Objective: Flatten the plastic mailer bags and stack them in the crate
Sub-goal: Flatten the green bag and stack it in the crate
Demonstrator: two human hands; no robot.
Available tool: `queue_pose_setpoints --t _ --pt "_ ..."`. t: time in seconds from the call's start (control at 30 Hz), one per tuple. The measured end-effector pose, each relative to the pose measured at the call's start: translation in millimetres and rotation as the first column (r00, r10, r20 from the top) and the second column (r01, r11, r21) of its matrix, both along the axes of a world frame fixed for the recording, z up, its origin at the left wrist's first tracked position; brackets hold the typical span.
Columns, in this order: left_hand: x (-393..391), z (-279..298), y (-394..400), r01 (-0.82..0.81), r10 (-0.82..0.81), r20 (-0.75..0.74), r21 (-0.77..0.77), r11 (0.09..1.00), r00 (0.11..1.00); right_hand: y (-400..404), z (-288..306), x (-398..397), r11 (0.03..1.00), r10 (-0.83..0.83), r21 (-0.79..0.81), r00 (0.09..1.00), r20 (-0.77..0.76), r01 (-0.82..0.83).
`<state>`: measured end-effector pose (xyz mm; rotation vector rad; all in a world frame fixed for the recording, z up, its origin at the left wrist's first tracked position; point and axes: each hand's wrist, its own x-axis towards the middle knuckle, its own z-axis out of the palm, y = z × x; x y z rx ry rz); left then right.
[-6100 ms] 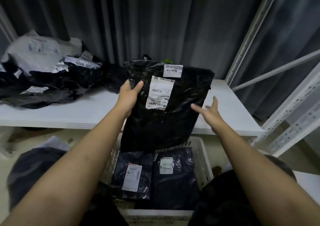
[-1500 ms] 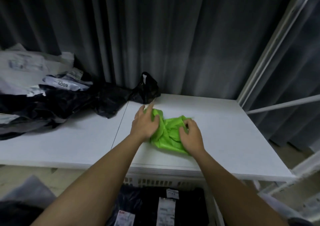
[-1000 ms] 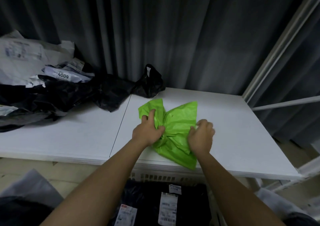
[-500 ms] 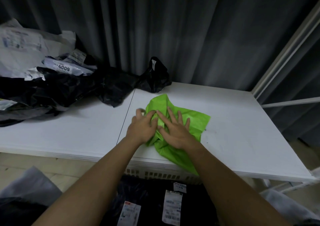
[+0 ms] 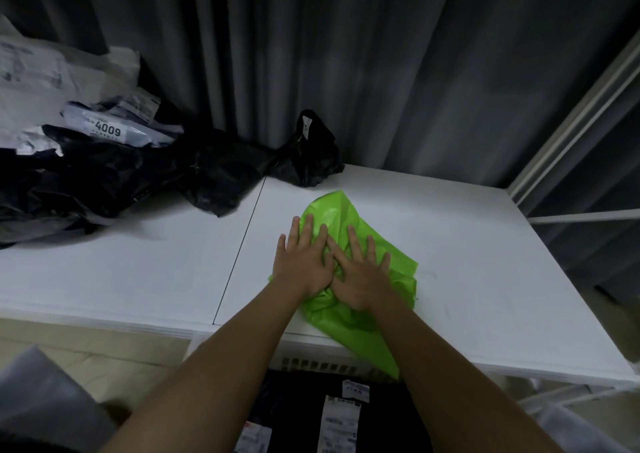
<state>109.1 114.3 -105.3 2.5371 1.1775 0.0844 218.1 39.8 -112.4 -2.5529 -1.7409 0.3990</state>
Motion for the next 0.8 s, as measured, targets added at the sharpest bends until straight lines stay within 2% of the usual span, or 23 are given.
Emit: queue_pose_setpoints --t 0.3,0.8 --pt "3.4 -9.5 1.4 0.018 -0.018 0.002 0.023 1.000 1.000 2.2 -13.1 8.8 1.000 0.017 0.012 1.000 0.026 -0.018" --pt "3.8 -26.2 0.9 0.029 -0.029 -0.008 0.013 0.999 1.000 0.8 -31.3 11.6 0.999 0.005 0.050 1.000 -0.018 -0.004"
